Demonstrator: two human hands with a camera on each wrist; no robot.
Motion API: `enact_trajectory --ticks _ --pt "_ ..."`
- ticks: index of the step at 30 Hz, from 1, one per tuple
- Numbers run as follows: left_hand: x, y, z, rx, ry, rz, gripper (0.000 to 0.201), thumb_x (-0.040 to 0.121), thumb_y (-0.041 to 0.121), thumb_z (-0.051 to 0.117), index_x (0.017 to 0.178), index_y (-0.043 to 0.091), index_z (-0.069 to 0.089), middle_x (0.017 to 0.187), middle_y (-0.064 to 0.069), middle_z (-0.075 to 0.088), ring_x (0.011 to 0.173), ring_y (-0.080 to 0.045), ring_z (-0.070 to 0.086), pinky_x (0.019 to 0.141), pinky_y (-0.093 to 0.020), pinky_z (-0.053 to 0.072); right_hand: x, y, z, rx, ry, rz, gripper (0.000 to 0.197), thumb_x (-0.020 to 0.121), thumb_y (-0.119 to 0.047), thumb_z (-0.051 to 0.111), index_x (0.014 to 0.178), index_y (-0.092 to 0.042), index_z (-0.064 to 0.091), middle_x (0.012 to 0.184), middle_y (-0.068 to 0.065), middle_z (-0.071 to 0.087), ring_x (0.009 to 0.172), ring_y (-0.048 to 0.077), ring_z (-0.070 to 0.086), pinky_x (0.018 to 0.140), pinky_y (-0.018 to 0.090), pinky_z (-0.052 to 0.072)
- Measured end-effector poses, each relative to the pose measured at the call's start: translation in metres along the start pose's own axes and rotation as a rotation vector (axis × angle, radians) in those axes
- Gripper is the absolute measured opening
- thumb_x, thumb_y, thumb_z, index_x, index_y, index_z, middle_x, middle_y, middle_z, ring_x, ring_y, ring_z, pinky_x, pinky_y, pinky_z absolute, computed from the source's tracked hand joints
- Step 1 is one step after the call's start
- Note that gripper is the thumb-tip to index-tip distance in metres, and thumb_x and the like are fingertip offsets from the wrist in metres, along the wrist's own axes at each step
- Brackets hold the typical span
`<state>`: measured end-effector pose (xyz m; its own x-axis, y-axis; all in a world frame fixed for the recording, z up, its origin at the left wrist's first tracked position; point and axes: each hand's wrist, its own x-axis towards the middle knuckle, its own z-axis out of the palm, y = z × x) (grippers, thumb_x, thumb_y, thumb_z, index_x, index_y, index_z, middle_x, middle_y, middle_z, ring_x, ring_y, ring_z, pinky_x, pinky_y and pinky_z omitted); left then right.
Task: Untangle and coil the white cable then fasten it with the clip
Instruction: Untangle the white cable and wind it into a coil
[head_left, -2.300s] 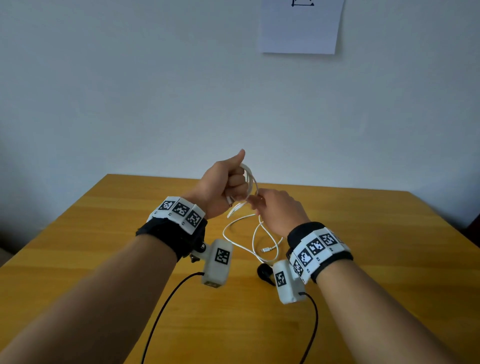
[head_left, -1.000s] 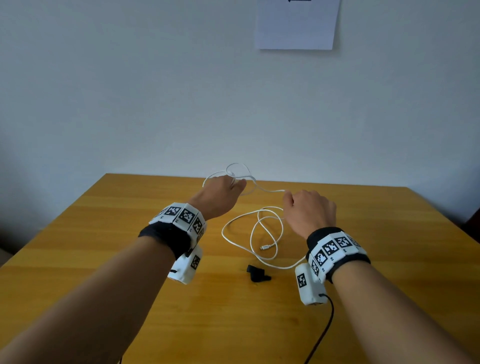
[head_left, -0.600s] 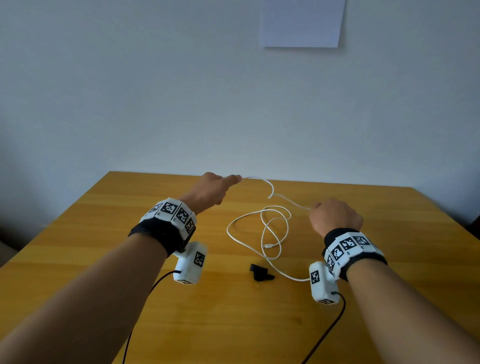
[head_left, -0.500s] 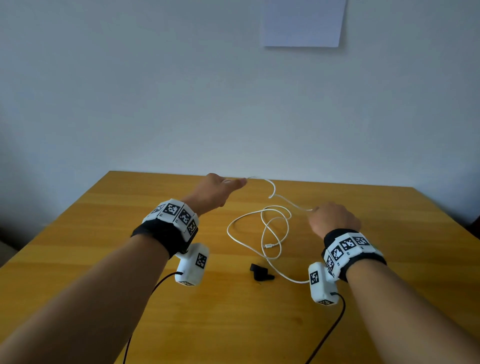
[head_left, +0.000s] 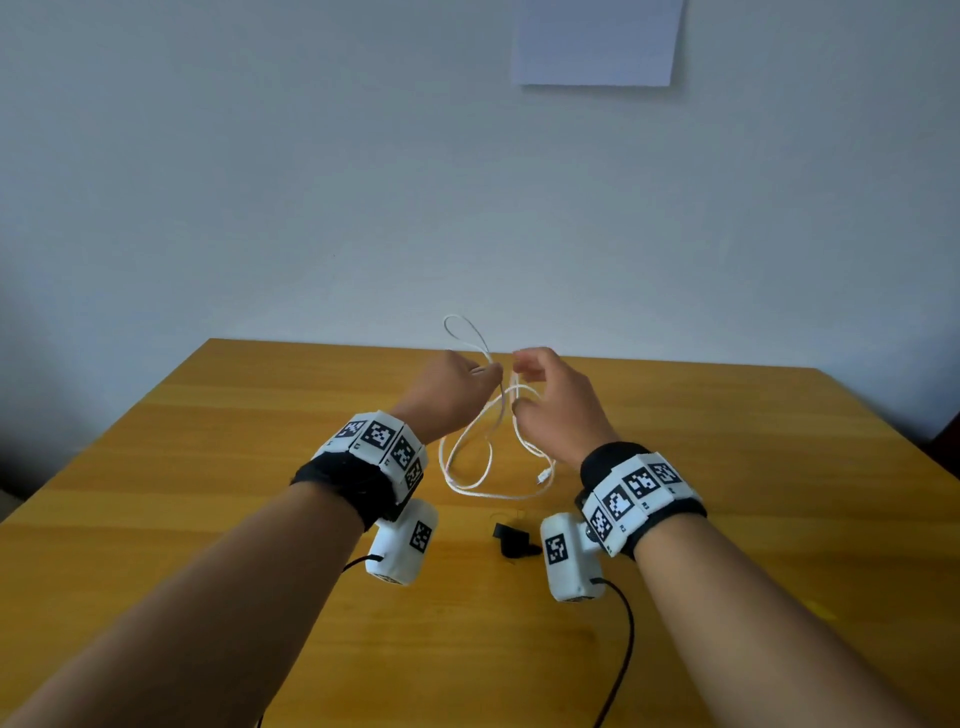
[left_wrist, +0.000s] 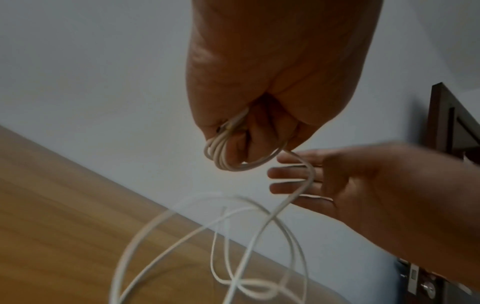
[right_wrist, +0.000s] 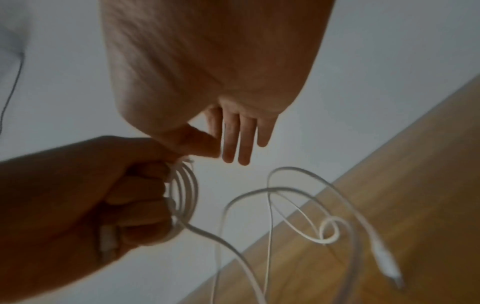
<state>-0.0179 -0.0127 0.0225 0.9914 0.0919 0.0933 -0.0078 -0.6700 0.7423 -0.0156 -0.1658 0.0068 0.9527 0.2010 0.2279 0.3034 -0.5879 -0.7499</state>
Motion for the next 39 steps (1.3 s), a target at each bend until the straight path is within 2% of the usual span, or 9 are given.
enact_trajectory --ticks 3,5,9,12,19,24,28,31,39 --pt "-0.001 -0.003 0.002 -0.028 -0.030 0.049 0.053 0.095 0.039 0.055 0.051 0.012 0.047 0.045 0.003 0.035 0.033 -0.007 0.027 0.032 -0.017 0.019 0.007 -0.012 0.002 0.293 -0.027 0.079 0.032 0.098 -0.022 0.050 0.119 -0.011 0.071 0.112 0.006 0.076 0.105 0.023 0.072 0.099 0.040 0.055" --pt "-0.003 -0.003 0.003 -0.008 -0.033 0.061 0.052 0.095 0.043 0.056 0.055 0.009 0.057 0.043 0.004 0.042 0.028 -0.005 0.031 0.031 -0.014 0.021 0.013 -0.015 0.003 0.367 -0.062 0.111 0.040 0.099 -0.034 0.051 0.105 0.001 0.071 0.095 0.017 0.077 0.085 0.032 0.077 0.089 0.050 0.061" --pt "-0.003 -0.002 0.003 0.028 -0.041 0.082 0.039 0.091 0.033 0.062 0.063 0.006 0.063 0.047 0.001 0.047 0.040 -0.011 0.039 0.033 -0.015 0.026 0.017 -0.011 0.004 0.267 -0.097 0.155 0.037 0.098 -0.039 0.061 0.097 -0.006 0.076 0.072 0.012 0.071 0.058 0.024 0.070 0.070 0.041 0.066" --pt "-0.002 -0.004 0.003 0.026 -0.041 0.053 0.040 0.085 0.037 0.070 0.054 0.015 0.060 0.043 0.004 0.044 0.036 -0.008 0.037 0.034 -0.018 0.026 0.019 -0.006 0.003 0.234 -0.041 0.189 0.036 0.097 -0.031 0.064 0.093 0.003 0.076 0.061 0.005 0.063 0.050 0.018 0.056 0.055 0.031 0.051" --pt "-0.004 -0.004 0.008 0.016 -0.099 0.058 0.058 0.090 0.054 0.061 0.057 0.011 0.042 0.050 0.000 0.037 0.043 -0.013 0.030 0.045 -0.028 0.025 0.025 -0.001 0.000 -0.043 0.103 0.162 0.031 0.099 -0.026 0.060 0.084 -0.005 0.076 0.082 0.010 0.076 0.076 0.027 0.072 0.072 0.039 0.060" --pt "0.002 -0.013 -0.006 -0.068 -0.052 -0.042 0.052 0.096 0.044 0.054 0.056 0.018 0.034 0.051 0.002 0.034 0.046 -0.016 0.030 0.050 -0.028 0.026 0.028 0.008 -0.019 -0.186 0.293 0.204 0.035 0.106 -0.020 0.044 0.076 -0.006 0.054 0.067 0.001 0.051 0.074 0.029 0.056 0.066 0.033 0.041" --pt "0.005 -0.015 -0.009 -0.564 -0.159 -0.120 0.056 0.100 0.028 0.052 0.048 0.021 0.033 0.044 0.001 0.027 0.036 -0.016 0.023 0.046 -0.026 0.020 0.028 0.020 -0.027 -0.322 0.320 0.236 0.032 0.106 -0.018 0.045 0.078 -0.008 0.054 0.069 0.002 0.055 0.074 0.029 0.055 0.059 0.029 0.037" --pt "0.004 -0.011 -0.021 -1.027 -0.153 -0.195 0.052 0.102 0.020 0.047 0.055 0.025 0.024 0.045 0.006 0.017 0.039 -0.014 0.014 0.050 -0.029 0.013 0.025 0.027 -0.034 -0.376 0.312 0.321 0.024 0.104 -0.015 0.046 0.096 -0.002 0.065 0.093 0.014 0.068 0.083 0.033 0.062 0.065 0.032 0.041" --pt "0.004 0.001 -0.023 -1.422 -0.199 -0.044 0.045 0.106 0.031 0.037 0.064 0.022 0.025 0.058 0.002 0.014 0.057 -0.018 0.013 0.056 -0.029 0.023 0.016 0.030 -0.023 -0.504 0.070 0.278 0.031 0.105 -0.019 0.046 0.117 -0.010 0.072 0.115 0.012 0.074 0.102 0.033 0.069 0.074 0.033 0.049"
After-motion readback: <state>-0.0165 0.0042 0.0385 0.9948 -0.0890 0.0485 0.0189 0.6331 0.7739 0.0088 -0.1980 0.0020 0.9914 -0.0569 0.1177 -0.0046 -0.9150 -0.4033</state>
